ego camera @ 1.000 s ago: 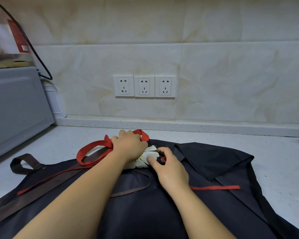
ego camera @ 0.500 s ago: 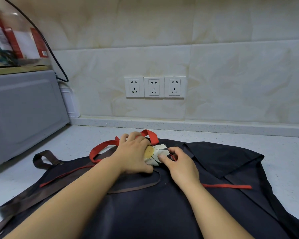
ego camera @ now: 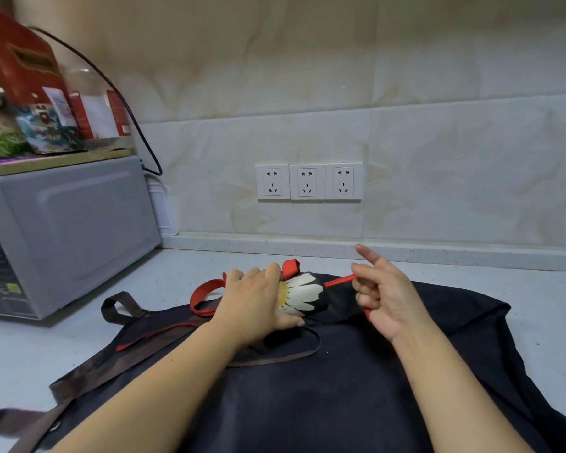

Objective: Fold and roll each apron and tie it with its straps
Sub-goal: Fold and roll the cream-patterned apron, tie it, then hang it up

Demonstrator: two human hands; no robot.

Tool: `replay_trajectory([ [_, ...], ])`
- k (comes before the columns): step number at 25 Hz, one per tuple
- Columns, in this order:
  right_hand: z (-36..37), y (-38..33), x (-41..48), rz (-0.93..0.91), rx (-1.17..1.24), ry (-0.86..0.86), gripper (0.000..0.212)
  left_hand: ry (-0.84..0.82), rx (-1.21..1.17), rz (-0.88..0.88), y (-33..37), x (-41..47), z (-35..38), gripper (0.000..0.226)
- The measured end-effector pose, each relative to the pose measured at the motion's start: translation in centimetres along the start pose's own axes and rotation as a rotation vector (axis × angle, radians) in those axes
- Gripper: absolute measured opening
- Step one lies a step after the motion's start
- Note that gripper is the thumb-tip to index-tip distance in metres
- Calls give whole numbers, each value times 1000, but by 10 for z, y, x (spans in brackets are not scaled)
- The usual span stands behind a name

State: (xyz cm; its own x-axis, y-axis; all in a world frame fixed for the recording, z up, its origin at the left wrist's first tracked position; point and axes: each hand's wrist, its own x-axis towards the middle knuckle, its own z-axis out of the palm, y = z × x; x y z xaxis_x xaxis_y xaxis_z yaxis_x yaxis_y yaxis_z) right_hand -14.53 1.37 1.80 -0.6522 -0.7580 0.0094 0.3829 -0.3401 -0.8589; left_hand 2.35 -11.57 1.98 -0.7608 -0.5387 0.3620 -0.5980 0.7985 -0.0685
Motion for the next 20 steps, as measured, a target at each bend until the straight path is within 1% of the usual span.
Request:
replay_trajectory([
  [3,-5,-8,2,-33,136,74,35,2,-19,-33,5,-4,-5,71],
  [4,-3,-9,2,-66,130,103,33,-7,-72,-71,8,-5,-7,71],
  [5,0,-10,3,-124,68,129,29,-28,-188,-131,13,-5,-11,70],
  [6,5,-10,2,-203,-63,156,23,-59,-388,-207,18,-3,-16,68],
  [7,11,-10,1,-289,-243,188,17,-81,-652,-280,21,0,-21,61],
  [8,16,-8,1,-381,-447,231,14,-75,-926,-329,23,3,-25,48],
  [9,20,-5,0,-478,-623,274,18,-33,-1171,-388,22,7,-27,34],
  [10,23,-2,0,-557,-739,310,19,24,-1392,-479,18,13,-26,26],
  [11,25,0,0,-575,-788,304,13,71,-1601,-589,13,18,-24,29],
  [12,29,3,-1,-504,-795,238,10,106,-1806,-684,6,22,-18,39],
  [14,38,15,-3,-185,-777,3,27,157,-2127,-783,-6,26,-1,52],
  [15,41,22,-4,-22,-747,-112,35,158,-2220,-797,-7,23,5,54],
  [16,43,30,-5,106,-714,-202,41,153,-2276,-791,-7,20,11,53],
  [17,44,36,-6,196,-679,-272,44,150,-2307,-775,-7,17,16,49],
  [19,45,45,-7,255,-674,-366,42,183,-2289,-760,-6,14,27,44],
  [20,45,48,-9,245,-715,-390,40,211,-2211,-768,-7,12,32,44],
])
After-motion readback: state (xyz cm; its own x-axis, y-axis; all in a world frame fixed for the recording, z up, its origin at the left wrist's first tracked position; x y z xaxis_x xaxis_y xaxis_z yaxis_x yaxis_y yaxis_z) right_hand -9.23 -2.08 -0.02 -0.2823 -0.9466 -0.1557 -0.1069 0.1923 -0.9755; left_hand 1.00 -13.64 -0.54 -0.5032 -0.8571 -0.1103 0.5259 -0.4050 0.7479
